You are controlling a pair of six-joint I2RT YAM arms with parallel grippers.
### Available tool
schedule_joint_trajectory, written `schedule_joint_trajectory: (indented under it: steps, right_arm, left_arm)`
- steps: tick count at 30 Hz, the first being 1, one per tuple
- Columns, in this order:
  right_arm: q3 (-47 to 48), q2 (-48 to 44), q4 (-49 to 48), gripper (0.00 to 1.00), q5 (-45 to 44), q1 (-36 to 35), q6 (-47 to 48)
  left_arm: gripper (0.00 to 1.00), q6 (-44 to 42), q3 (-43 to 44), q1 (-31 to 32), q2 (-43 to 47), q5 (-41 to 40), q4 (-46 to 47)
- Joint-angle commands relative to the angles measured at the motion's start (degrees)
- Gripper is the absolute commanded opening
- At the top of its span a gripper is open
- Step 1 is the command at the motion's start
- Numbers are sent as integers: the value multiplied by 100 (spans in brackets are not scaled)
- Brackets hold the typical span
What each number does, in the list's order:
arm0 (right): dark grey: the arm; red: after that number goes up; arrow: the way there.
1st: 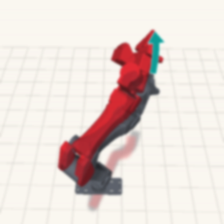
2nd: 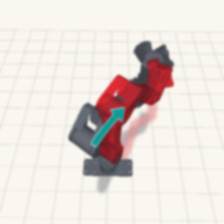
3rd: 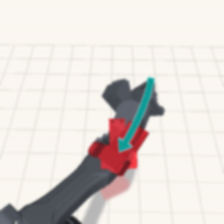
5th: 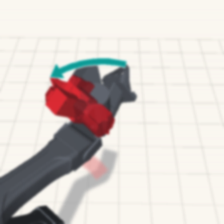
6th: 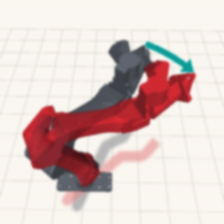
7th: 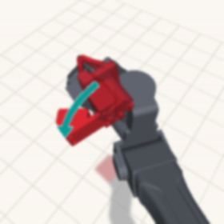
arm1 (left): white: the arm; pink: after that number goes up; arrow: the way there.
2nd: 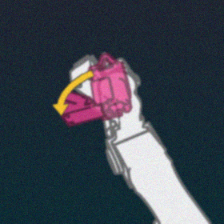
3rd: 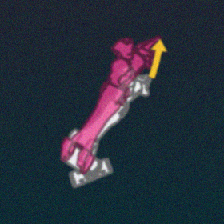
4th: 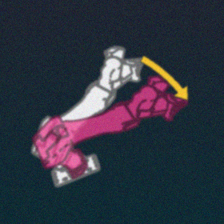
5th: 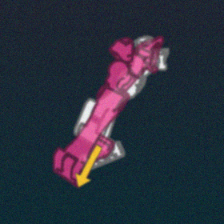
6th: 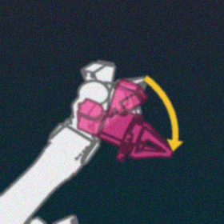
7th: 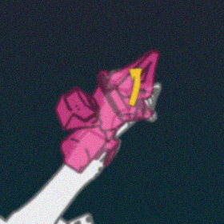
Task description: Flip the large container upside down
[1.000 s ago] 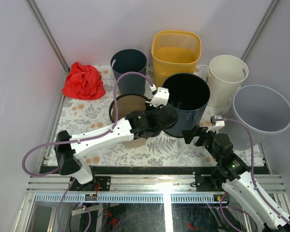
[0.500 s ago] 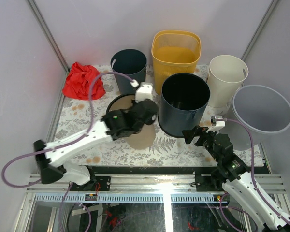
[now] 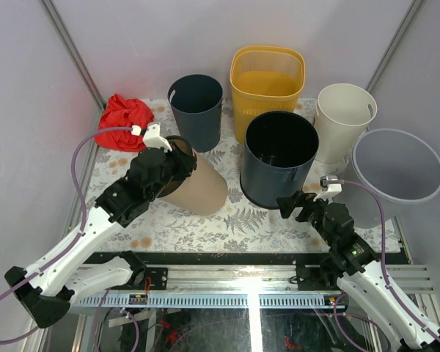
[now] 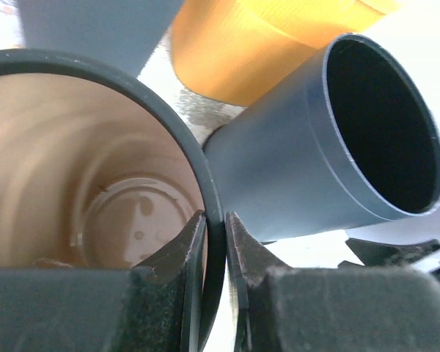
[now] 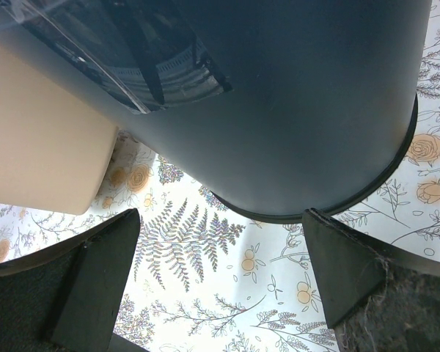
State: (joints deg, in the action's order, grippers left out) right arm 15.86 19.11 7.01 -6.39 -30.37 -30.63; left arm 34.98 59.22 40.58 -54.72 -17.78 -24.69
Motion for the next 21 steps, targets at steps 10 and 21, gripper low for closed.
schedule_joint_trajectory:
  steps: [10, 21]
  right_arm:
    - [-17, -39, -208, 99, -70, 20, -57]
    - [-12, -73, -190, 99, -107, 22, -70]
  left_arm:
    - [0, 896, -1052, -925, 595, 1714, 1921]
    - [1, 1228, -1333, -1596, 94, 2448, 1963]
